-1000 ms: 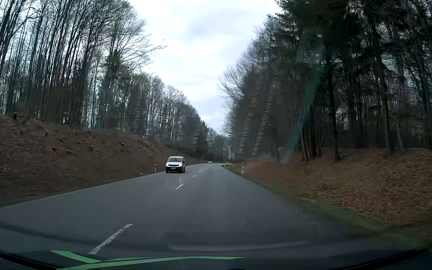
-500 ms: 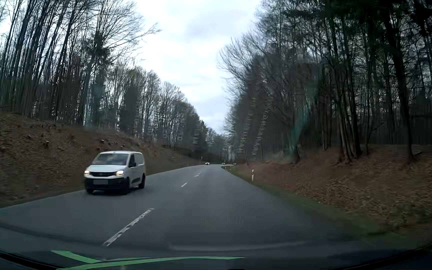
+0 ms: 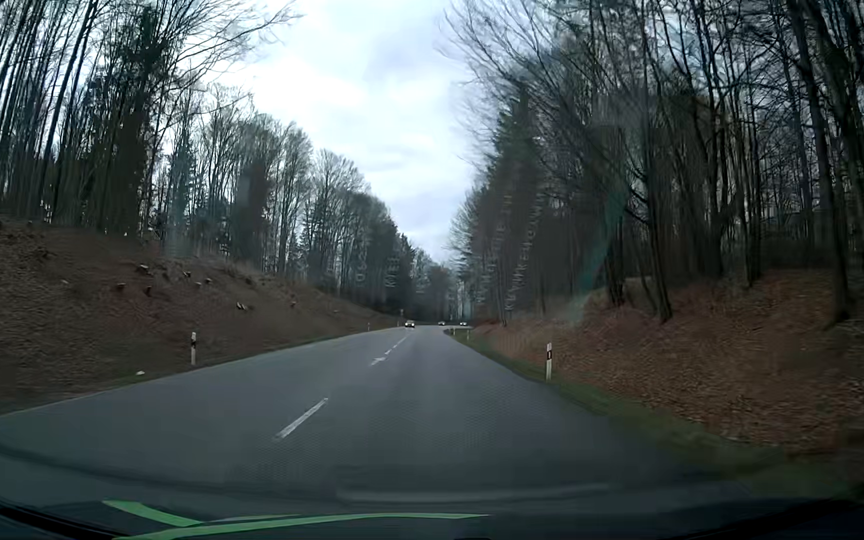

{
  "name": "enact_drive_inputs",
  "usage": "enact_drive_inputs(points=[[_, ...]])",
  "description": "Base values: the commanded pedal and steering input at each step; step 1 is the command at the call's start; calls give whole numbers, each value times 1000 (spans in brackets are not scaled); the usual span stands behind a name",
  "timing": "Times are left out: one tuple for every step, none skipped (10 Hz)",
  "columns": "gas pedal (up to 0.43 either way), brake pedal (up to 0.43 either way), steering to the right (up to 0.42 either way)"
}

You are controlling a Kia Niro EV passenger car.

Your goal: Follow the waypoints while adhering to traffic rules and regulations

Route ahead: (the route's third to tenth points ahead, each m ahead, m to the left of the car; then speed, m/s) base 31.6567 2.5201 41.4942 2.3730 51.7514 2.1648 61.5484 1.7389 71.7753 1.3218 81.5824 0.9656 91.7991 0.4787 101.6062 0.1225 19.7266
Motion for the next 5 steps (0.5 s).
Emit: enact_drive_inputs(points=[[197,0,2],[197,0,2],[197,0,2],[197,0,2],[197,0,2]])
